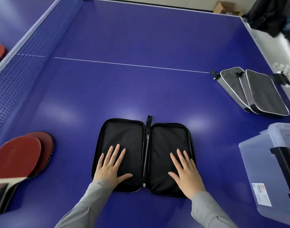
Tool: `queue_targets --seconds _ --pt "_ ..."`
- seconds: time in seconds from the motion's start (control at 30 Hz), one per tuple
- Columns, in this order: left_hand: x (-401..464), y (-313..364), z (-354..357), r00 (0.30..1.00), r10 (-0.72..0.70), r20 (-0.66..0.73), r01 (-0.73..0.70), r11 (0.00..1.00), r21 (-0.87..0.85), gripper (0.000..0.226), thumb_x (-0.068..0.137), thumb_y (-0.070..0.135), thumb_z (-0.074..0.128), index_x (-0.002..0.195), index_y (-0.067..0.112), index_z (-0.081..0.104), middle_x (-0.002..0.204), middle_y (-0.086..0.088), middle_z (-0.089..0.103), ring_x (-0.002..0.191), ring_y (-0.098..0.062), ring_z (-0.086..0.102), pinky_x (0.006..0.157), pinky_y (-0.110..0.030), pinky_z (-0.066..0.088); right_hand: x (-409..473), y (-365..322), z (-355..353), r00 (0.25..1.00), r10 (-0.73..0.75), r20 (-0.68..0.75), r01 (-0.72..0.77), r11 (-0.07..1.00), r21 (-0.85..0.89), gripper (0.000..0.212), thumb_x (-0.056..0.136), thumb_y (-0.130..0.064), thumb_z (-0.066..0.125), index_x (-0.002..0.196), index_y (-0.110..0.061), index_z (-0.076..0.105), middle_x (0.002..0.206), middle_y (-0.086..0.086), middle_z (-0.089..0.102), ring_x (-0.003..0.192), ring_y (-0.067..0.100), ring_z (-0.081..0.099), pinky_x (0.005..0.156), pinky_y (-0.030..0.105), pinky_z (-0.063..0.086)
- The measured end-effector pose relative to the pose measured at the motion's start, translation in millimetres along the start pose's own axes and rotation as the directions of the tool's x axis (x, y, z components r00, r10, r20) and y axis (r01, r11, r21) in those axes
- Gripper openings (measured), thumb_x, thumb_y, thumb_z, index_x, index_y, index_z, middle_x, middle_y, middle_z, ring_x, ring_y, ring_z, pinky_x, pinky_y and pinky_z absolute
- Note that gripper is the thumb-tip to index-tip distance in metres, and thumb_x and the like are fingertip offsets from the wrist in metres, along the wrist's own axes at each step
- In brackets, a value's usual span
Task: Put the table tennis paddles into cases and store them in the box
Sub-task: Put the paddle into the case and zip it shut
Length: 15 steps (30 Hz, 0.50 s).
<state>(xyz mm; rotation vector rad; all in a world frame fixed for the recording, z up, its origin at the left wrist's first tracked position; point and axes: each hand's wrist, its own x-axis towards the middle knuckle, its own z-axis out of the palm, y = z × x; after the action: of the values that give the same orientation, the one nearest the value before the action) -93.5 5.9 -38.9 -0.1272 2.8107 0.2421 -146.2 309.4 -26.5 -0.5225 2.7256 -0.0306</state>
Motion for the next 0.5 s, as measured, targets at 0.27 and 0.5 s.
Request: queue_targets --seconds 0.27,0.5 --pt "-5 -9 -20 1.000 0.001 -0.031 -0.002 1.000 -0.014 0.106 0.056 0.086 -0.023 0.147 0.034 -0.010 0.156 0.010 -0.016 0.145 -0.013 -0.015 0.118 -0.035 -0.005 -4 -9 -16 0.999 0.040 0.019 -0.040 0.999 0.009 0.071 0.094 -0.058 0.022 0.147 -0.030 -0.016 0.155 -0.005 -0.023 0.148 0.018 -0.013 0.121 0.035 0.004" --pt "-62 -71 -61 0.940 -0.244 -0.239 0.177 0.947 -0.268 0.098 0.086 0.073 -0.001 0.131 0.006 0.056 0.137 -0.013 0.053 0.125 -0.035 0.052 0.098 -0.050 0.043 -20 -6 -29 0.982 0.189 -0.028 -0.187 0.980 0.062 0.076 0.094 -0.058 0.034 0.152 -0.022 0.001 0.161 0.003 0.007 0.147 0.018 0.015 0.114 0.029 0.025"
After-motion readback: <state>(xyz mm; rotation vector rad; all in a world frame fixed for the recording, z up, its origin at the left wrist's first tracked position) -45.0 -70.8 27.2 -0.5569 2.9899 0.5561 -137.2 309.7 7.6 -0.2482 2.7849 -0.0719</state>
